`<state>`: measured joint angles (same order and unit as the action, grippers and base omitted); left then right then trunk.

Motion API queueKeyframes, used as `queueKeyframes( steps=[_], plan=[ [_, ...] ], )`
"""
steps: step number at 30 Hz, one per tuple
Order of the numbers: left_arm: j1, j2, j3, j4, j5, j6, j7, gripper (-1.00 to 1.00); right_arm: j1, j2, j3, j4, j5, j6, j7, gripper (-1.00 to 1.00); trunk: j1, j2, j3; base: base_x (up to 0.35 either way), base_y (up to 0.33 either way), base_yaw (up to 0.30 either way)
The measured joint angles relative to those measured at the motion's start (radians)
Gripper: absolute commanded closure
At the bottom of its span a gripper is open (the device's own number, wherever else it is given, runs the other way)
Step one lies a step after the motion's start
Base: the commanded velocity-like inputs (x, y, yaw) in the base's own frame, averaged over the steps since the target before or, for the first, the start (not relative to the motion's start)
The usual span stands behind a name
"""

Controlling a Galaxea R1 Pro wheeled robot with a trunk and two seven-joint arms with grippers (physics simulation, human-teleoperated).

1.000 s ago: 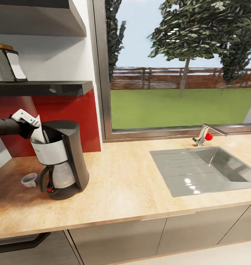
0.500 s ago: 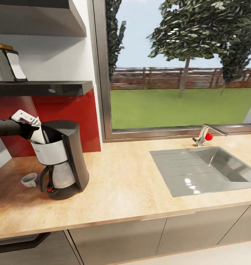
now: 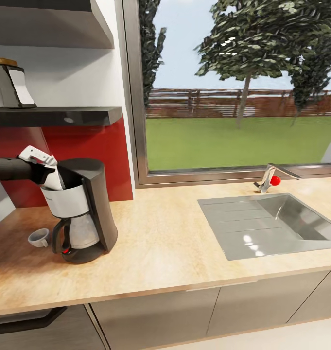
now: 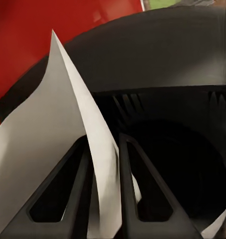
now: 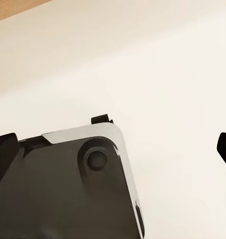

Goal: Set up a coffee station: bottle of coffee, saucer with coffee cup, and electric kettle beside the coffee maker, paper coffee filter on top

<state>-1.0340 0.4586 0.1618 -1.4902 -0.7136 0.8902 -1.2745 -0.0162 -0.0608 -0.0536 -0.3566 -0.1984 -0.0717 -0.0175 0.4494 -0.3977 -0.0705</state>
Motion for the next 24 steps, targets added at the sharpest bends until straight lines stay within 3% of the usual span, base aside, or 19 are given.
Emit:
queueKeyframes(
  steps=[6, 24],
  plan=[
    [-0.001, -0.04, 0.0, 0.0, -0.007, 0.011, 0.007, 1.0, 0.0, 0.0, 0.0, 0.0, 0.0, 0.0, 0.0, -1.0, 0.0, 0.0, 0.0, 0.0, 0.0, 0.0],
    [-0.001, -0.041, 0.01, 0.002, -0.011, 0.017, 0.047, 1.0, 0.0, 0.0, 0.001, 0.0, 0.0, 0.0, 0.0, -1.0, 0.0, 0.0, 0.0, 0.0, 0.0, 0.0]
  ],
)
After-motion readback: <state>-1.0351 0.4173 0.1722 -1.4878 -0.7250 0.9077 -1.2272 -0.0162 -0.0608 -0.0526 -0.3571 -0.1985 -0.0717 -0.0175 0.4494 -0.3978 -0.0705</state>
